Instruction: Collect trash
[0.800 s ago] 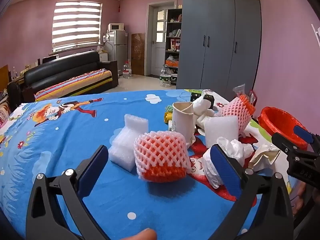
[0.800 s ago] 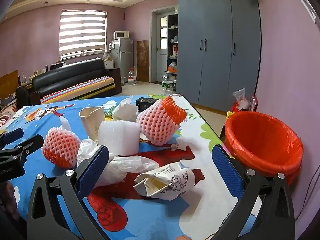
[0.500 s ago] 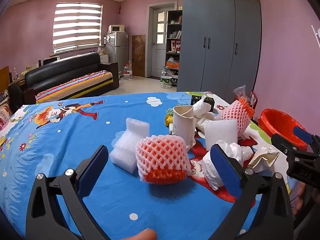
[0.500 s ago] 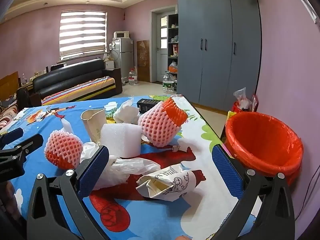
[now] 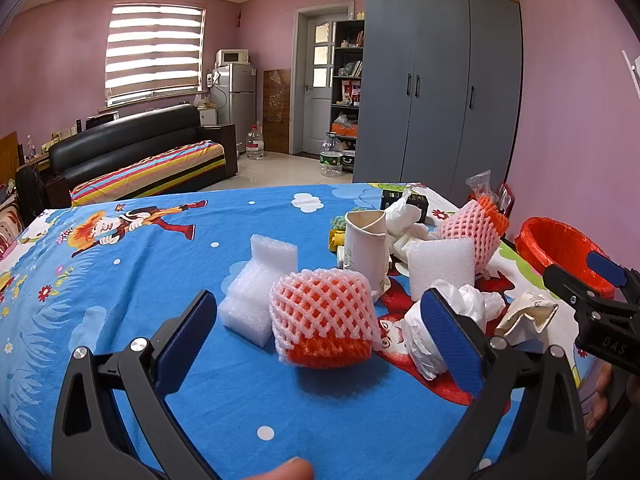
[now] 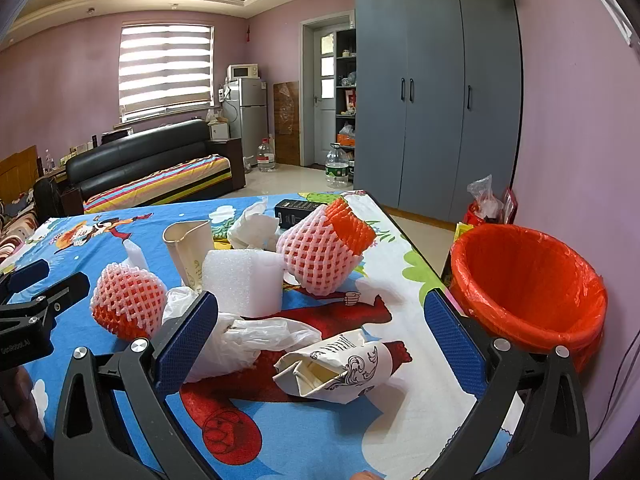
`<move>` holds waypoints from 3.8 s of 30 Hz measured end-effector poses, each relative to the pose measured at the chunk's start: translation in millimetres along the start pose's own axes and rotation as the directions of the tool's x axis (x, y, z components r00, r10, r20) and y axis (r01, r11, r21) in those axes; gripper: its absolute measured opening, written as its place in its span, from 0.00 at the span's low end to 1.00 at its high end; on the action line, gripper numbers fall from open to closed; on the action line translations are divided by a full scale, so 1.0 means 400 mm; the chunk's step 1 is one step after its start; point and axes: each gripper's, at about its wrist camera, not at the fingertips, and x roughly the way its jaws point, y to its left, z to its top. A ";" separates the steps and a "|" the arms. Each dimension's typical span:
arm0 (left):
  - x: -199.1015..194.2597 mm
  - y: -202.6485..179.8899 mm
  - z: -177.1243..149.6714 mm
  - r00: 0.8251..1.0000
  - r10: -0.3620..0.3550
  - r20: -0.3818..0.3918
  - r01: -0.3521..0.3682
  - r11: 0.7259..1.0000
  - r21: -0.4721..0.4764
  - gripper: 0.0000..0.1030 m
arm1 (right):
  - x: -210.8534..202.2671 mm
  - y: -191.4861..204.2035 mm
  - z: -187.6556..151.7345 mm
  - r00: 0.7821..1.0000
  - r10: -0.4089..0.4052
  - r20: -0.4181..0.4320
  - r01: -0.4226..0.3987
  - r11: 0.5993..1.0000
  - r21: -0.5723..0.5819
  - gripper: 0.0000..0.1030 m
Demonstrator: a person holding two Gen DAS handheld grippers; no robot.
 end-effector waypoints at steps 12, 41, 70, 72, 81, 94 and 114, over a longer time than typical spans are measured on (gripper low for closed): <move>0.000 -0.002 0.001 1.000 0.001 0.001 -0.001 1.000 0.002 0.96 | -0.002 0.001 0.001 1.000 0.000 -0.001 0.000 1.000 0.001 0.94; 0.002 -0.003 0.001 1.000 0.004 -0.002 -0.004 1.000 0.004 0.96 | 0.000 -0.005 0.001 1.000 0.000 -0.006 0.000 1.000 0.004 0.94; 0.008 0.011 -0.006 1.000 0.006 -0.013 -0.007 1.000 -0.006 0.96 | 0.016 -0.017 -0.018 1.000 -0.015 -0.026 0.015 1.000 0.000 0.94; 0.013 0.016 -0.008 1.000 0.006 -0.022 -0.006 1.000 -0.009 0.96 | 0.027 -0.032 -0.029 0.999 -0.030 -0.045 0.030 1.000 -0.002 0.94; 0.082 0.066 -0.020 0.990 -0.038 -0.134 0.027 0.996 -0.085 0.95 | 0.075 -0.058 -0.053 0.989 0.005 -0.150 -0.007 1.000 -0.013 0.94; 0.184 0.054 -0.019 0.959 -0.115 -0.258 0.090 0.990 -0.108 0.87 | 0.138 -0.045 -0.079 0.962 0.038 -0.272 -0.048 0.998 -0.031 0.94; 0.179 0.057 -0.002 0.949 -0.164 -0.268 0.132 0.982 -0.131 0.37 | 0.131 -0.045 -0.055 0.954 0.100 -0.281 -0.109 0.994 -0.016 0.65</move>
